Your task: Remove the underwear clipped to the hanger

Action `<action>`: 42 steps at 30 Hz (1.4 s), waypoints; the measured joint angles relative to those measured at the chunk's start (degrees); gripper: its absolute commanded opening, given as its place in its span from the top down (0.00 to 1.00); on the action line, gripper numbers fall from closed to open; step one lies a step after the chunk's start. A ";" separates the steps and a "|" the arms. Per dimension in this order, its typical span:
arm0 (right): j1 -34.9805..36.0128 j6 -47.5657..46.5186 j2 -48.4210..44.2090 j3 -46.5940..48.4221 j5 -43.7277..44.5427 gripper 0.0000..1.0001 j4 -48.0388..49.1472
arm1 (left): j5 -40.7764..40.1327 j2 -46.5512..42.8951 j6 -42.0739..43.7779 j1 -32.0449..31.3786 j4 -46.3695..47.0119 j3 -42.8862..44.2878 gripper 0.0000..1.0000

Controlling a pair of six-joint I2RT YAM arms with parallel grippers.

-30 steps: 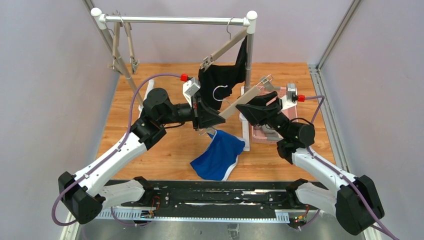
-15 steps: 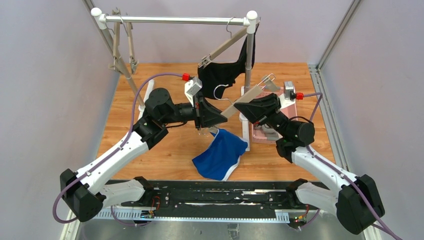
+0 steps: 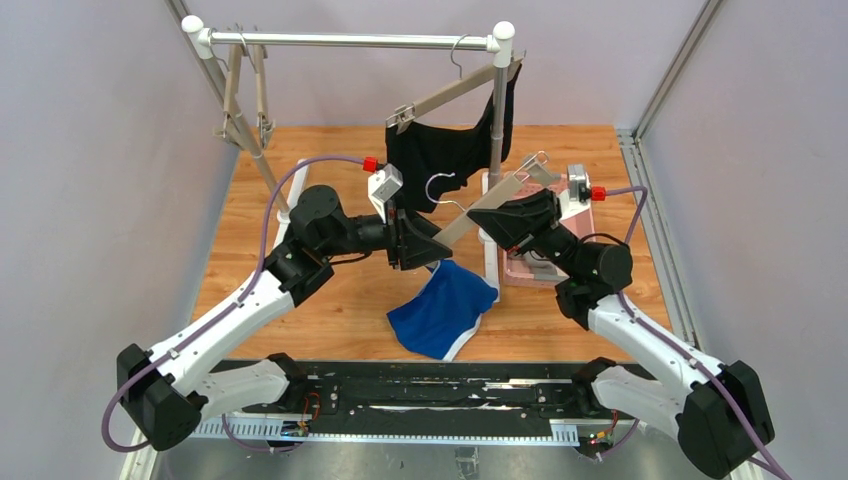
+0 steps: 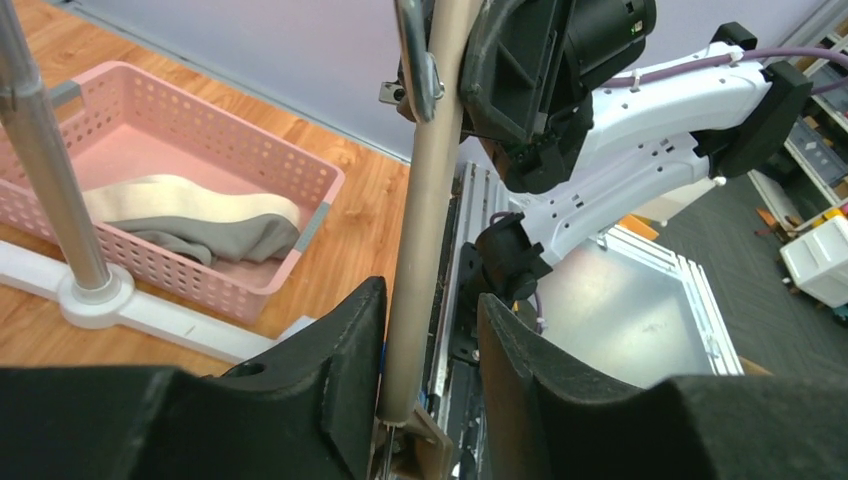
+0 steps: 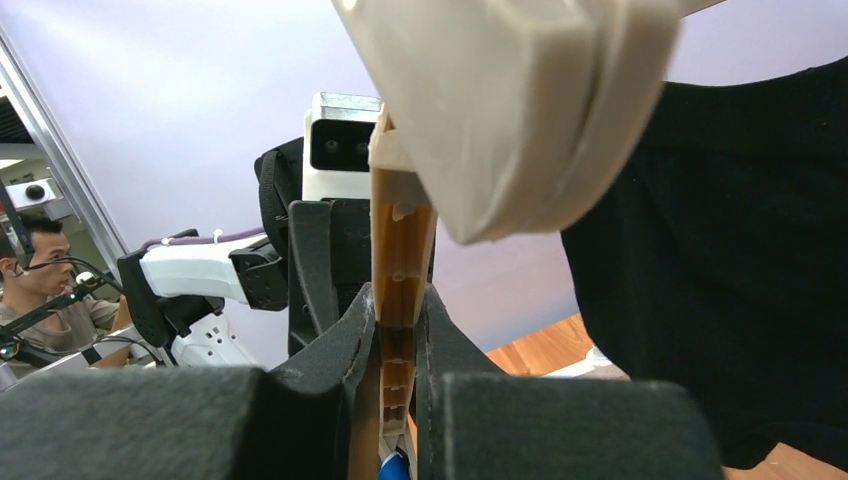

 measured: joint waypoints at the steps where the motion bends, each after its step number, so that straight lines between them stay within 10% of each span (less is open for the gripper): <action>1: 0.00 -0.02 -0.26 0.00 -0.07 0.99 -0.37 | -0.04 -0.44 0.52 -0.02 -0.57 -0.07 0.52; 17: 0.00 -0.15 -3.74 0.00 -0.09 0.99 -2.21 | -1.57 -5.70 4.94 -0.15 -6.19 -3.80 0.53; 22: 0.00 -0.46 -3.76 0.00 0.07 0.99 -2.69 | -0.94 -5.70 4.00 -0.17 -6.19 -4.20 0.97; 25: 0.00 -0.28 -4.11 0.00 0.57 1.00 -3.43 | -0.24 -5.81 4.98 -0.17 -5.73 -4.22 1.00; 31: 0.00 -0.35 -4.63 0.00 0.79 1.00 -4.48 | -0.24 -5.95 6.01 -0.22 -6.82 -3.50 0.57; 42: 0.00 -1.25 -4.90 0.00 -0.17 0.99 -5.95 | -1.68 -5.66 6.56 -0.22 -8.24 1.88 0.50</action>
